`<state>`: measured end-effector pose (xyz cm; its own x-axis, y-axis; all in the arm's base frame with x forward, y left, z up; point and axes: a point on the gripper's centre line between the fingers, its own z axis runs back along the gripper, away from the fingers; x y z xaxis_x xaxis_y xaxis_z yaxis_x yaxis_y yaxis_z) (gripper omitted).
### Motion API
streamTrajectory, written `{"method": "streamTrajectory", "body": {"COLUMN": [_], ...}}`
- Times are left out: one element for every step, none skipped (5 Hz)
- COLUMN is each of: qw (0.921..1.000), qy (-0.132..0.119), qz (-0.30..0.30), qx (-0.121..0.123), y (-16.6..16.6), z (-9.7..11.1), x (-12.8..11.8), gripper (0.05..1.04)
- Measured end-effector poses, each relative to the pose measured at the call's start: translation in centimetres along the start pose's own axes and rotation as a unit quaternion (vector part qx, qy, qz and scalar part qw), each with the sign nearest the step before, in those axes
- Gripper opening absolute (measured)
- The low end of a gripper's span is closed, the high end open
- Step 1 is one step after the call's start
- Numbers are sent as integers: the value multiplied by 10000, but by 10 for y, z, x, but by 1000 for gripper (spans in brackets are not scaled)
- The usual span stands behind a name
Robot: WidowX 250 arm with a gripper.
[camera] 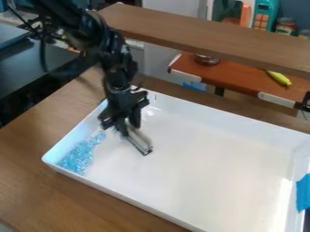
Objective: Sweep into pile
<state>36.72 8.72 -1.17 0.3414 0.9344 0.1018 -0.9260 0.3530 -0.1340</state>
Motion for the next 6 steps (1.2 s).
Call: {"method": "streamTrajectory", "body": {"qw": [9999,9996,9991,9988,9977,9960], "qy": [-19,-44,-89,-52,-115,-345], "qz": [-61,-195,-266,-239,-372,-582], "qx": [78,216,331,429,553,577], "y": [15,35,46,57,68,71], "z": [2,4,6,9,11,12], "x": [-3,-9,-10,-12,-15,-14], "gripper": [357,357,356,356,356,357]}}
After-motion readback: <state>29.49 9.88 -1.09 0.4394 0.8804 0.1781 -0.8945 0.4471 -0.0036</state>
